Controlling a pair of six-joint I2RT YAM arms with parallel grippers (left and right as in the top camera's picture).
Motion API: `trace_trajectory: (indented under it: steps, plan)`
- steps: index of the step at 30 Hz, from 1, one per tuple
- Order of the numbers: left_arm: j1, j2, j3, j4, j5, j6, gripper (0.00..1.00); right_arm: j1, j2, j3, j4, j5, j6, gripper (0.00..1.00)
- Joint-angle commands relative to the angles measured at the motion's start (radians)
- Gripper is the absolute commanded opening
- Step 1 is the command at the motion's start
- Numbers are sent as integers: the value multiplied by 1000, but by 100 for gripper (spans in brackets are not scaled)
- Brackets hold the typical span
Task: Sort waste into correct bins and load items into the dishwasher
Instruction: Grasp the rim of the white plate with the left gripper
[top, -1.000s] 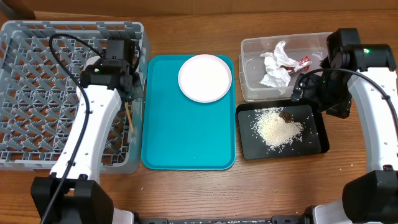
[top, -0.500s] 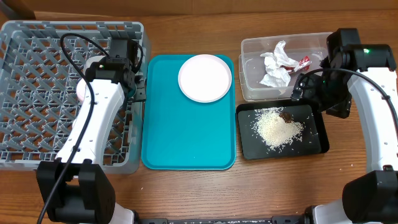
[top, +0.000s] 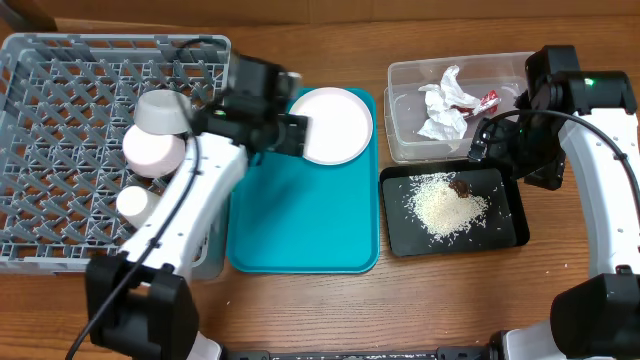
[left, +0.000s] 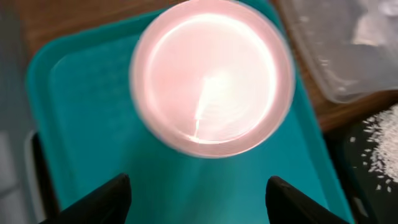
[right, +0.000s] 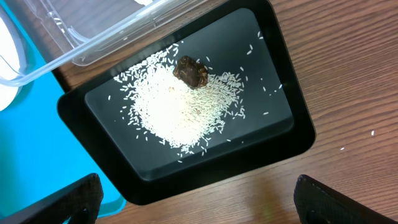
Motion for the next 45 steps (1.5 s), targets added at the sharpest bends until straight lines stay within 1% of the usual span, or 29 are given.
trace_trajectory:
  steps: [1,4,7,13,17,18,20,26,34,35,36,39,41,45]
  plan:
    - [-70,70,4,50,23,159,72,0,-33,7,5,5,-2,100]
    - [-111,129,4,83,23,197,75,0,-33,7,4,5,-3,100]
    - [-134,194,4,99,19,206,77,0,-33,7,5,5,-3,100]
    - [-139,298,4,92,20,206,78,0,-33,7,5,5,-3,100]
    - [-139,344,4,37,21,201,76,0,-33,7,5,5,-3,100]
    - [-139,349,4,12,21,201,75,0,-33,7,5,6,-3,100]
    - [-139,354,4,-34,20,201,65,0,-33,7,5,6,-3,100]
    - [-140,354,4,-101,21,200,30,0,-33,7,8,6,-3,100]
    - [-141,354,4,-96,20,194,7,0,-33,7,5,5,-3,100]
    - [-141,354,5,-97,20,193,4,0,-33,7,5,6,-3,100]
    - [-141,353,7,-98,19,184,4,0,-33,7,5,5,-3,100]
    - [-140,340,19,-109,20,104,4,0,-33,7,4,5,-3,100]
    - [-138,318,34,-118,21,72,4,0,-33,7,3,5,-3,100]
    - [-138,248,77,-144,20,70,4,0,-33,7,1,6,-3,100]
